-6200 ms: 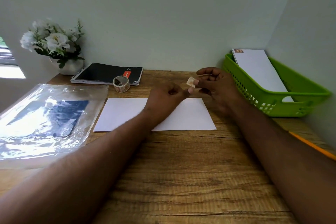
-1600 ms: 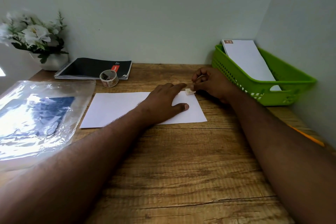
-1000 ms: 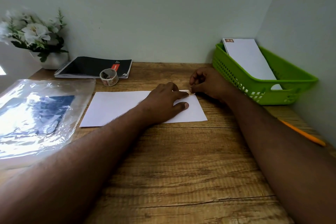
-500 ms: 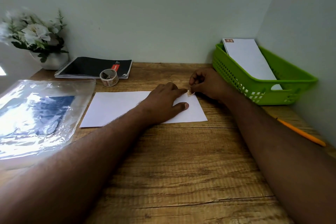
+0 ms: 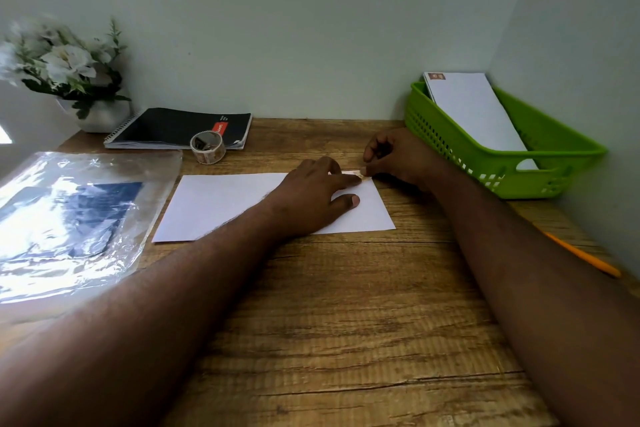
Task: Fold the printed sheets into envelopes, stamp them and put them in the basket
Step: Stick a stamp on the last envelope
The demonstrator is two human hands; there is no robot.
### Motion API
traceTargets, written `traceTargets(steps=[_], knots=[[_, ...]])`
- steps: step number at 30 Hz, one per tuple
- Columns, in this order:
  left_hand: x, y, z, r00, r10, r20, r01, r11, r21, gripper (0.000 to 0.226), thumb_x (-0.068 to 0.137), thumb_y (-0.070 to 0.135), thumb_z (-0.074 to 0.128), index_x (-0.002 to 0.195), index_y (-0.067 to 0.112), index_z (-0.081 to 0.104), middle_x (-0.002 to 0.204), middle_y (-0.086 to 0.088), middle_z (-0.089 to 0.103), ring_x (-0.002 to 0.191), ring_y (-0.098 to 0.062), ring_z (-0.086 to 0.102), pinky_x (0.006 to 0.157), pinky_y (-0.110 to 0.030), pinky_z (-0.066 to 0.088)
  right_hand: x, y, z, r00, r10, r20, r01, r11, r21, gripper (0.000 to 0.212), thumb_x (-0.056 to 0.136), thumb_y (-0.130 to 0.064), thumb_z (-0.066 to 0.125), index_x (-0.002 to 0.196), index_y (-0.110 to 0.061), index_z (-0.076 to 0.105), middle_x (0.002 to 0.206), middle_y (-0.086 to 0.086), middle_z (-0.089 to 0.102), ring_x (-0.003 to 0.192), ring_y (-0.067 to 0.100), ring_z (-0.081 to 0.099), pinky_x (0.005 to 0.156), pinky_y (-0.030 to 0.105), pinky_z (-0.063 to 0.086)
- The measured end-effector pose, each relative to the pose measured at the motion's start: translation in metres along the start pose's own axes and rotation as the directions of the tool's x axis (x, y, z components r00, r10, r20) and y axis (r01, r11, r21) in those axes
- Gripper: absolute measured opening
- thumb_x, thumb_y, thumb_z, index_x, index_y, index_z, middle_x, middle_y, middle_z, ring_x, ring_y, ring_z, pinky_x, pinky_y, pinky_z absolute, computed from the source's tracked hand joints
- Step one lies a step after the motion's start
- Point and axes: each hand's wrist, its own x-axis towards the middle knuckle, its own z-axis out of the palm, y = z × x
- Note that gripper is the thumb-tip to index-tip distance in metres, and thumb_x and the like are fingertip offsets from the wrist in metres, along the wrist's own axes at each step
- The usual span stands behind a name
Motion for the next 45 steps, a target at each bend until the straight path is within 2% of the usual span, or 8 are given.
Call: traceTargets(steps=[8, 16, 20, 22, 25, 29, 40, 45], knots=[[0.001, -0.002, 0.001, 1.0, -0.016, -0.02, 0.015, 0.999, -0.043, 0.052, 0.096, 0.05, 0.045, 0.144, 0.03, 0.041, 0.144, 0.001, 0.038, 0.132, -0.018, 0.032, 0.107, -0.032, 0.028, 0.001, 0.001, -0.009, 0.993, 0.022, 0.114, -0.021, 1.0, -0.01, 0.021, 0.066, -0.006, 0.084, 0.077, -0.015, 0.068, 0.084, 0.007, 0.068, 0.078, 0.015, 0.062, 0.068, 0.026, 0.051], [0.002, -0.002, 0.002, 0.999, -0.052, 0.0, 0.052, 0.998, -0.036, 0.058, 0.095, 0.053, 0.044, 0.147, 0.027, 0.037, 0.147, -0.001, 0.036, 0.135, -0.019, 0.031, 0.11, -0.036, 0.028, 0.0, -0.002, -0.011, 0.982, -0.007, 0.189, 0.035, 0.989, -0.143, 0.012, 0.073, -0.018, 0.08, 0.082, -0.026, 0.075, 0.093, -0.003, 0.071, 0.088, 0.01, 0.062, 0.071, 0.022, 0.045], [0.002, -0.003, 0.003, 0.997, -0.078, 0.004, 0.078, 0.996, 0.035, 0.062, 0.094, 0.06, 0.038, 0.149, 0.031, 0.031, 0.152, 0.0, 0.031, 0.138, -0.02, 0.031, 0.112, -0.04, 0.03, -0.006, -0.003, -0.015, 0.979, -0.008, 0.202, 0.048, 0.981, -0.19, 0.026, 0.077, -0.027, 0.078, 0.102, -0.026, 0.073, 0.101, -0.008, 0.07, 0.085, 0.0, 0.058, 0.067, 0.014, 0.04], [0.002, -0.003, 0.003, 0.996, -0.089, 0.011, 0.089, 0.994, 0.058, 0.063, 0.094, 0.062, 0.035, 0.15, 0.032, 0.028, 0.154, 0.0, 0.028, 0.139, -0.02, 0.029, 0.113, -0.042, 0.03, -0.009, -0.002, -0.016, 0.978, 0.008, 0.209, 0.036, 0.979, -0.203, 0.035, 0.077, -0.03, 0.076, 0.111, -0.024, 0.071, 0.089, -0.016, 0.066, 0.079, -0.004, 0.055, 0.061, 0.009, 0.036], [0.002, -0.001, 0.002, 0.996, -0.089, 0.027, 0.086, 0.993, 0.08, 0.063, 0.095, 0.061, 0.033, 0.151, 0.032, 0.025, 0.156, 0.0, 0.025, 0.141, -0.021, 0.025, 0.115, -0.042, 0.027, -0.012, 0.001, -0.011, 0.995, -0.006, 0.104, 0.019, 0.992, -0.125, 0.022, 0.083, -0.035, 0.071, 0.102, -0.025, 0.074, 0.071, -0.011, 0.065, 0.058, -0.002, 0.052, 0.05, 0.013, 0.038], [0.001, -0.002, 0.001, 0.996, -0.082, 0.034, 0.079, 0.994, 0.072, 0.064, 0.095, 0.061, 0.033, 0.151, 0.032, 0.024, 0.157, -0.001, 0.023, 0.142, -0.021, 0.024, 0.115, -0.042, 0.026, -0.014, 0.007, -0.01, 0.991, -0.081, -0.11, 0.077, 0.996, -0.037, 0.017, 0.083, -0.025, 0.072, 0.098, -0.016, 0.075, 0.086, -0.01, 0.067, 0.074, 0.0, 0.058, 0.064, 0.017, 0.043], [0.003, -0.003, 0.003, 0.996, -0.082, 0.019, 0.08, 0.994, 0.075, 0.064, 0.095, 0.062, 0.034, 0.151, 0.032, 0.026, 0.156, 0.0, 0.026, 0.141, -0.02, 0.026, 0.114, -0.04, 0.026, -0.012, 0.002, -0.011, 0.992, -0.047, 0.12, 0.06, 0.993, -0.104, 0.015, 0.075, -0.02, 0.079, 0.087, -0.014, 0.072, 0.084, 0.0, 0.068, 0.069, 0.003, 0.057, 0.059, 0.014, 0.044], [0.003, -0.003, 0.002, 0.996, -0.089, 0.021, 0.087, 0.993, 0.074, 0.064, 0.094, 0.063, 0.034, 0.15, 0.033, 0.026, 0.156, -0.001, 0.026, 0.141, -0.021, 0.025, 0.114, -0.041, 0.026, -0.006, -0.001, -0.015, 0.98, -0.021, 0.196, 0.055, 0.984, -0.169, 0.012, 0.076, -0.021, 0.078, 0.084, -0.016, 0.07, 0.089, 0.002, 0.067, 0.08, 0.011, 0.059, 0.072, 0.029, 0.05]])
